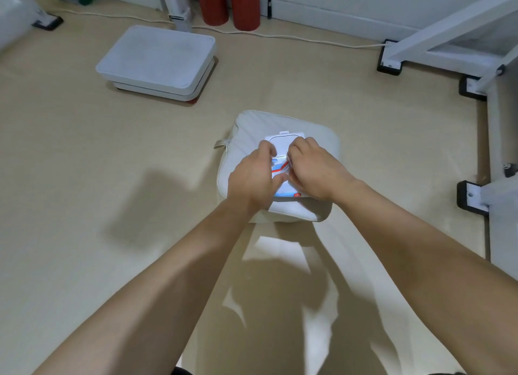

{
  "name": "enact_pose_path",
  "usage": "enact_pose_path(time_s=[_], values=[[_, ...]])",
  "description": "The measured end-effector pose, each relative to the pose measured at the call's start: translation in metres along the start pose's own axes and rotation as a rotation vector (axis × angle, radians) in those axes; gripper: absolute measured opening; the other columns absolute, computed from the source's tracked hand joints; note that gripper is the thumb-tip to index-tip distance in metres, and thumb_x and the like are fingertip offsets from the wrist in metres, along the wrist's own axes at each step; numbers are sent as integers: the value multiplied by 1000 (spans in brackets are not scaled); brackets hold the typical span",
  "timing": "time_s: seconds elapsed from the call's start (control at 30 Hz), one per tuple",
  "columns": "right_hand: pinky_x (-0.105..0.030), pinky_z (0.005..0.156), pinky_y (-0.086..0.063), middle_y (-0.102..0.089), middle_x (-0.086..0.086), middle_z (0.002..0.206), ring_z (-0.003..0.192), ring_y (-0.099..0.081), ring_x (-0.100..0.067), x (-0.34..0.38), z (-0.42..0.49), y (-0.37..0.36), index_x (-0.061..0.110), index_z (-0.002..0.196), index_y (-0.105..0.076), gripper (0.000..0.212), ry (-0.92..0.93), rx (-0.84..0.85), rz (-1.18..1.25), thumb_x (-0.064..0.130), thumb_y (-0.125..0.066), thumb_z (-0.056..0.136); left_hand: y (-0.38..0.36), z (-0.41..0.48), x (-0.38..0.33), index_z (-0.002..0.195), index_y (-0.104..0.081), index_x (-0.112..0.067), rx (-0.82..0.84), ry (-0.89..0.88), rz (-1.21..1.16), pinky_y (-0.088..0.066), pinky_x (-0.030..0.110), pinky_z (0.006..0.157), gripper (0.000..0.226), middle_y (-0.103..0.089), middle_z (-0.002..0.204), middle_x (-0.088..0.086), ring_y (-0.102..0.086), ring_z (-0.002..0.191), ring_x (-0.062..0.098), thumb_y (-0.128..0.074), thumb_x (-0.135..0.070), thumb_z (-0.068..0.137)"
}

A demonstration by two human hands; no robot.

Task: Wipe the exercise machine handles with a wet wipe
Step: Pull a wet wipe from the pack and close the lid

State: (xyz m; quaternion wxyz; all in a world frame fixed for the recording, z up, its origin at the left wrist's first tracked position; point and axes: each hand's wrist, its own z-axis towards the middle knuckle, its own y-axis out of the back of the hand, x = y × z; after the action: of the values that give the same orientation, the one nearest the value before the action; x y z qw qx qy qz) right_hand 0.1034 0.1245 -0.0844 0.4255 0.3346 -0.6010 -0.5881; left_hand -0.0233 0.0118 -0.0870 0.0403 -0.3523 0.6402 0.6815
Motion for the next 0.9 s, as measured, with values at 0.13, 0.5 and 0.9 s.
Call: enact_pose_path(time_s=[0.13, 0.5, 0.9], values=[[-49, 62, -49, -55, -22, 95, 82, -51, -37, -2, -6, -11, -2, 94, -57, 18, 6, -107, 37, 13, -55, 84, -3, 3, -1, 127, -56, -31, 48, -70, -36, -48, 45, 90, 45, -59, 113, 3, -57, 106, 27, -57, -35, 82], [-45, 59, -46, -55, -18, 89, 71, -51, -35, -4, -15, -25, 2, 84, -54, 8, -37, -289, 113, 8, -48, 86, -4, 1, -14, 74, -47, -18, -46, 72, -79, -46, 47, 88, 21, -55, 75, -5, -50, 72, 22, -56, -33, 87], [-39, 59, -47, -57, -13, 93, 74, -55, -31, -3, -21, -32, 5, 87, -56, 18, -93, -309, 178, 18, -43, 90, -15, 6, -15, 96, -72, -22, -79, -35, 230, -19, 60, 114, 19, -63, 111, -5, -66, 82, 26, -53, -23, 96]])
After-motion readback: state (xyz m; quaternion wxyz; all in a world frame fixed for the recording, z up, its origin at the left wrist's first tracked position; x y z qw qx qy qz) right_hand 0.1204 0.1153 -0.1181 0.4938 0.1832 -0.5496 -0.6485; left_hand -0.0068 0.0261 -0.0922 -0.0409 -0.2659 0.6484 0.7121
